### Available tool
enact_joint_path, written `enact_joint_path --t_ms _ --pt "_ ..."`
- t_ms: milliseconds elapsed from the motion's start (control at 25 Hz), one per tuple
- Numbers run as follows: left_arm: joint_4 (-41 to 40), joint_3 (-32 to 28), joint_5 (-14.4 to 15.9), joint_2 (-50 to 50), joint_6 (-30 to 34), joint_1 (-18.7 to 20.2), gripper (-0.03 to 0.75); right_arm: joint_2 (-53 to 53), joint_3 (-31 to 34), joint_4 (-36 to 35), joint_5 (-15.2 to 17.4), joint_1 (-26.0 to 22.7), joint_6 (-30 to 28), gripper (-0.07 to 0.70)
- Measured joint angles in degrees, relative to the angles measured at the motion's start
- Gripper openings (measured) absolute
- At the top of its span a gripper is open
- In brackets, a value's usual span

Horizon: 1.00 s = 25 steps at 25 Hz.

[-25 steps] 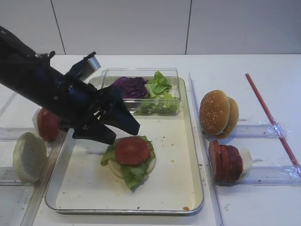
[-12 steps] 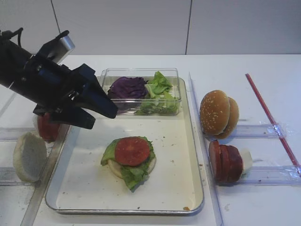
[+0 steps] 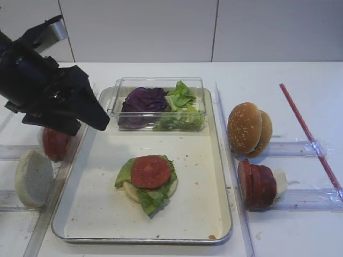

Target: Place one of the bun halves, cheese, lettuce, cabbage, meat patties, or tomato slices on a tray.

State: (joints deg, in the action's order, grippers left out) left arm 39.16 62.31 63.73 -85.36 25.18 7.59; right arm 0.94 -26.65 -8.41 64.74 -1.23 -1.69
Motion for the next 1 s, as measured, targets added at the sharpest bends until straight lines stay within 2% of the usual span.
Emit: enact_joint_path --t_ms 440,720,840,1000 --pt "-23.4 0.6 0.3 6.3 -10.3 -0.1 0.474 0.0 0.0 0.0 0.0 0.0 0.0 0.426" --pt "-37.6 0.6 1.7 9.8 -18.2 -0.1 0.474 0.0 0.0 0.0 0.0 0.0 -0.1 0.421" --pt "-41.3 0.6 2.5 11.3 -20.7 -0.1 0.474 0.0 0.0 0.0 0.0 0.0 -0.1 0.417" --pt "-41.7 0.3 3.2 13.6 -21.2 -0.1 0.474 0.0 0.0 0.0 0.0 0.0 -0.1 0.416"
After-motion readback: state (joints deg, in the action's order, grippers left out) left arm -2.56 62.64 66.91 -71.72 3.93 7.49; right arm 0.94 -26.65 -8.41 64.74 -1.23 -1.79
